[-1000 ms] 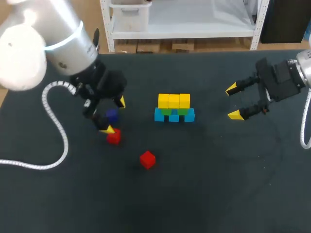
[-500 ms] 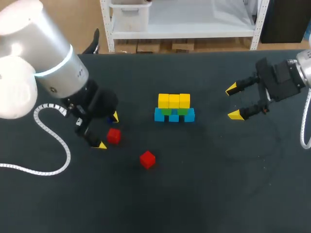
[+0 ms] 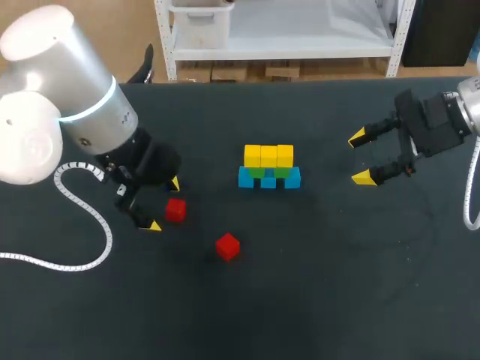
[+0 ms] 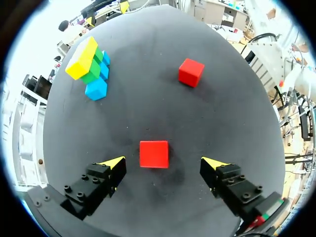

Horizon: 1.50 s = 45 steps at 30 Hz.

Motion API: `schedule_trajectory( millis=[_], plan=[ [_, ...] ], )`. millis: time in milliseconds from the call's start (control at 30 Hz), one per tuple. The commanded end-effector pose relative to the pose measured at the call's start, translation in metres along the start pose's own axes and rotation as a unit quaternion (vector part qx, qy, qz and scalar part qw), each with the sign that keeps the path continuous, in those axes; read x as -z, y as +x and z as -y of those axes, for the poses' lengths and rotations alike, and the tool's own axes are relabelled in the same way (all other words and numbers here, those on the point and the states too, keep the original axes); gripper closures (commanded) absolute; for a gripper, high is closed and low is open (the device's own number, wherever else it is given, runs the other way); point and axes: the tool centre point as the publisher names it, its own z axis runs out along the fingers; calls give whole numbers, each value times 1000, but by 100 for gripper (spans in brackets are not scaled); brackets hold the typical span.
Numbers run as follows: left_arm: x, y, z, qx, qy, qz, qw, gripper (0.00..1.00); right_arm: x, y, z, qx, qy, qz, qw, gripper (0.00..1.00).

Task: Place the blue cubes, place green cubes on the blue cubes, place the yellow cubes on the green cubes, then place the red cubes on the yellow cubes, and place purple cube on the red cubes.

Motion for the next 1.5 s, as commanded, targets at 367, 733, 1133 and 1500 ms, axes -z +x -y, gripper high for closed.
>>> schedule_trajectory(
  millis=[367,733,1133,1500],
  plan=[
    [-10,3,-7,8,8,11,1000,15,-1,0,1,1,0,1,1000,0],
    [-12,1,-6,7,7,11,1000,33,-1,0,1,1,0,1,1000,0],
    [-12,0,-6,11,5,10,1000,63,-1,0,1,1,0,1,1000,0],
    [2,-12,-8,43,-9,22,999,100,-1,0,1,1,0,1,1000,0]
  ],
)
